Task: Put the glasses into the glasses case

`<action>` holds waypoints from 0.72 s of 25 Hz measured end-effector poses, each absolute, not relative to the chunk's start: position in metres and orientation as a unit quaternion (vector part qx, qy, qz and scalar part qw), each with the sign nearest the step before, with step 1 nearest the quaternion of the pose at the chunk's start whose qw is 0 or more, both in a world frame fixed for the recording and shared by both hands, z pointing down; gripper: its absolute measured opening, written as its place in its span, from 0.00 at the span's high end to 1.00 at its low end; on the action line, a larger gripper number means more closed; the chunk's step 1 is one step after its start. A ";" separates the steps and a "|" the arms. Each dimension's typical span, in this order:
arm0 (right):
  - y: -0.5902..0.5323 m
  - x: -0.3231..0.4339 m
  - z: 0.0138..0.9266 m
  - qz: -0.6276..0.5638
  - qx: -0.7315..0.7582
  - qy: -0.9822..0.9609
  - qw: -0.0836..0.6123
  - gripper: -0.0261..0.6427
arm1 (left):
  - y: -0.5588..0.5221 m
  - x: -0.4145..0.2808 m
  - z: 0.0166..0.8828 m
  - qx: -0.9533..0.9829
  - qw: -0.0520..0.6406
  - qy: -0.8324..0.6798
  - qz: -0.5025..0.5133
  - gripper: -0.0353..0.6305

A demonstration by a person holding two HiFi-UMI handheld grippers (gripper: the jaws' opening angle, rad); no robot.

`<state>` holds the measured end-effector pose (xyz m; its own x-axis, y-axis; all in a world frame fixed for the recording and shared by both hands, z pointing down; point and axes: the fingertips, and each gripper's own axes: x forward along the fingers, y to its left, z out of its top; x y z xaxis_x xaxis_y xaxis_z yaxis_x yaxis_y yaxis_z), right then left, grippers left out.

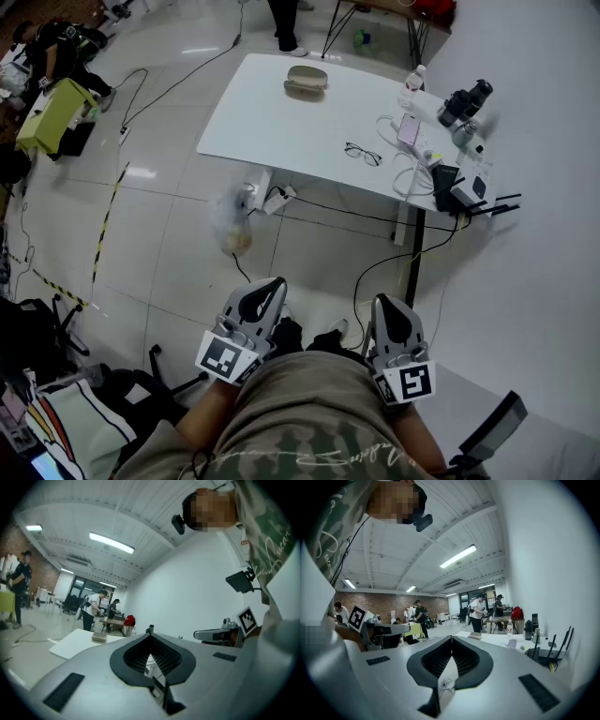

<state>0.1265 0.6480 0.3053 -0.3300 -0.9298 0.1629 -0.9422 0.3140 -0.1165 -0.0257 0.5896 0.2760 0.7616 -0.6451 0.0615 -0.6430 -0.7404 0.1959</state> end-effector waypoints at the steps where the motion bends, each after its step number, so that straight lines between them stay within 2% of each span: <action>1: 0.647 0.121 0.310 0.100 0.581 -0.807 0.041 0.94 | 0.587 -0.036 0.287 0.932 0.107 -0.346 -0.005 0.95; 3: 0.643 0.109 0.317 0.105 0.585 -0.803 0.047 0.94 | 0.583 -0.055 0.305 0.934 0.098 -0.344 0.006 0.95; 7: 0.637 0.081 0.323 0.109 0.583 -0.804 0.048 0.94 | 0.587 -0.069 0.314 0.950 -0.018 -0.305 0.064 0.95; 8: 0.637 0.077 0.327 0.118 0.580 -0.804 0.054 0.94 | 0.587 -0.071 0.313 0.953 -0.028 -0.296 0.061 0.95; 11: 0.633 0.068 0.336 0.139 0.571 -0.806 0.064 0.94 | 0.586 -0.080 0.322 0.957 0.009 -0.285 0.056 0.95; 15: 0.624 0.065 0.338 0.114 0.580 -0.798 0.116 0.94 | 0.588 -0.080 0.316 0.964 -0.006 -0.262 0.039 0.95; 18: 0.610 0.064 0.334 0.107 0.579 -0.801 0.109 0.94 | 0.575 -0.084 0.325 0.956 0.052 -0.285 0.040 0.95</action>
